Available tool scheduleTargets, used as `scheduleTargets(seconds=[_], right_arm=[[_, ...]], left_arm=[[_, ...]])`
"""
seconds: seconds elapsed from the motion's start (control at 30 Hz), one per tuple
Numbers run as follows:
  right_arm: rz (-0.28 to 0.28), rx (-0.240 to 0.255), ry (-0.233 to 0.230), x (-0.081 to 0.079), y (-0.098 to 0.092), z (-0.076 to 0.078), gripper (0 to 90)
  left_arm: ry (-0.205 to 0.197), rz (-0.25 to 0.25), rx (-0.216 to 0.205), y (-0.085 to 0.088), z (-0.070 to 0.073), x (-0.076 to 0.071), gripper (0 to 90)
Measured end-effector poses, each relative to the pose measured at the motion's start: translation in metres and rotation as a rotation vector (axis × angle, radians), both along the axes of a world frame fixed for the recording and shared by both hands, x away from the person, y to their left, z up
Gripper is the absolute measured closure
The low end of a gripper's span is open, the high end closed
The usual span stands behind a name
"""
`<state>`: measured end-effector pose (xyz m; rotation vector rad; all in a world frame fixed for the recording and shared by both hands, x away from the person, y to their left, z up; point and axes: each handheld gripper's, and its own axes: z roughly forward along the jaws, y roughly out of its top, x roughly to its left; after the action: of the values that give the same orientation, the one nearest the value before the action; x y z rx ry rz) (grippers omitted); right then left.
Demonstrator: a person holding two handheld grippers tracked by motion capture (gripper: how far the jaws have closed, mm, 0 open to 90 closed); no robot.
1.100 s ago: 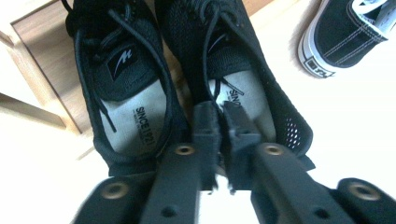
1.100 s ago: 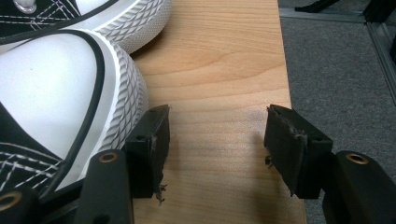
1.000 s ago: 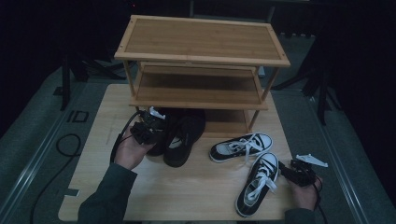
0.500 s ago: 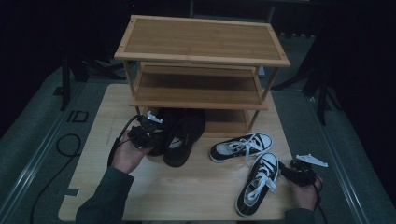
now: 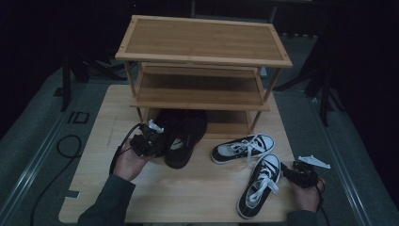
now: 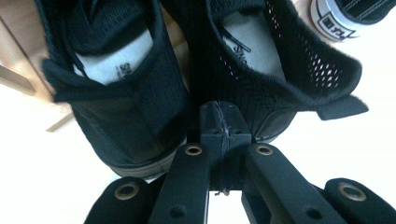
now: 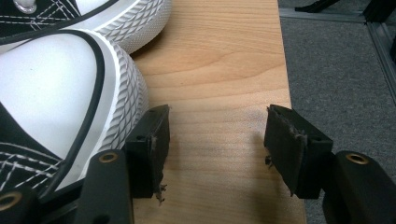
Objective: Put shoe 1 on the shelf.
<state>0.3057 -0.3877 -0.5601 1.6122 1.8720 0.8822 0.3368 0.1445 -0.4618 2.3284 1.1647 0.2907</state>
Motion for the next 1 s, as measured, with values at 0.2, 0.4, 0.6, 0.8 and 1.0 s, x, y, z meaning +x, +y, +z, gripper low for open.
scheduleTargets(seconds=[0.2,0.4,0.6,0.8,1.0], right_arm=[[0.000,0.000,0.000,0.000,0.000,0.000,40.2],[0.000,0.000,0.000,0.000,0.000,0.000,40.2],[0.000,0.000,0.000,0.000,0.000,0.000,40.2],[0.000,0.000,0.000,0.000,0.000,0.000,40.2],[0.000,0.000,0.000,0.000,0.000,0.000,40.2]], left_arm=[[0.007,-0.007,-0.005,-0.001,-0.011,-0.004,90.0],[0.013,-0.006,-0.001,-0.002,-0.018,-0.008,89.9],[0.019,-0.019,0.012,-0.003,-0.026,-0.013,90.0],[0.018,-0.032,0.004,-0.002,-0.032,-0.016,90.0],[0.024,-0.050,0.002,-0.004,-0.039,-0.020,90.0]])
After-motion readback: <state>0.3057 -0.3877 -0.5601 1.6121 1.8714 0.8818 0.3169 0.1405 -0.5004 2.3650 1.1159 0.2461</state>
